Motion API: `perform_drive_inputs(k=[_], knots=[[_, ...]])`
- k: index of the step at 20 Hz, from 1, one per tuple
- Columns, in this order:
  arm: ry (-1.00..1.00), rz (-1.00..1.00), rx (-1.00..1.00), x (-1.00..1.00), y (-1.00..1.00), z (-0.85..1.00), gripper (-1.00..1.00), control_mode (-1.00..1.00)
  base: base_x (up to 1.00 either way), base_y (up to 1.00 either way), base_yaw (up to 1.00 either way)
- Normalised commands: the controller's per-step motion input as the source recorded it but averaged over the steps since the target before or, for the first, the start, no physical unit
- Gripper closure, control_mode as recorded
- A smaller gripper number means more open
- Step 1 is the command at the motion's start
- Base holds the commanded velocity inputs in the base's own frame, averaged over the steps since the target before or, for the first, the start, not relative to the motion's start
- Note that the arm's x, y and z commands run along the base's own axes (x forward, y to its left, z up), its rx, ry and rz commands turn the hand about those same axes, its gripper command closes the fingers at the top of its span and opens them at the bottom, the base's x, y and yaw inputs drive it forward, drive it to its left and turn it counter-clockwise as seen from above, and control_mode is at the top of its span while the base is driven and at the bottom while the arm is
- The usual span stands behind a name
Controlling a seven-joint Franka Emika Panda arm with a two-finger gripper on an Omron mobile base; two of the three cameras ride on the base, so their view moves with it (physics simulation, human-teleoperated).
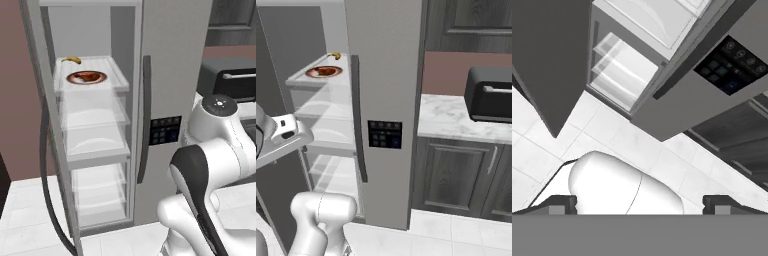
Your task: Retrieve the chicken drumstick from the fridge and place it on the saucepan with marinade on the stove.
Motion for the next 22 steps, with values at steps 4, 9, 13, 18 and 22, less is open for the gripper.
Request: perform_drive_inputs(k=[4,9,13,18,22], knots=[[0.0,0.0,0.0,0.0,0.0,0.0,-1.0,1.0,0.0,0.58,-0.09],[0.0,0.0,0.0,0.0,0.0,0.0,-1.0,1.0,0.07,0.32,-0.07],[0.0,0.0,0.0,0.0,0.0,0.0,-1.0,1.0,0.28,0.09,-0.02],[0.0,0.0,0.0,0.0,0.0,0.0,-1.0,1.0,0.11,-0.16,0.0],[0.0,0.0,0.0,0.0,0.0,0.0,-1.0,1.0,0.26,-0.12,0.0]])
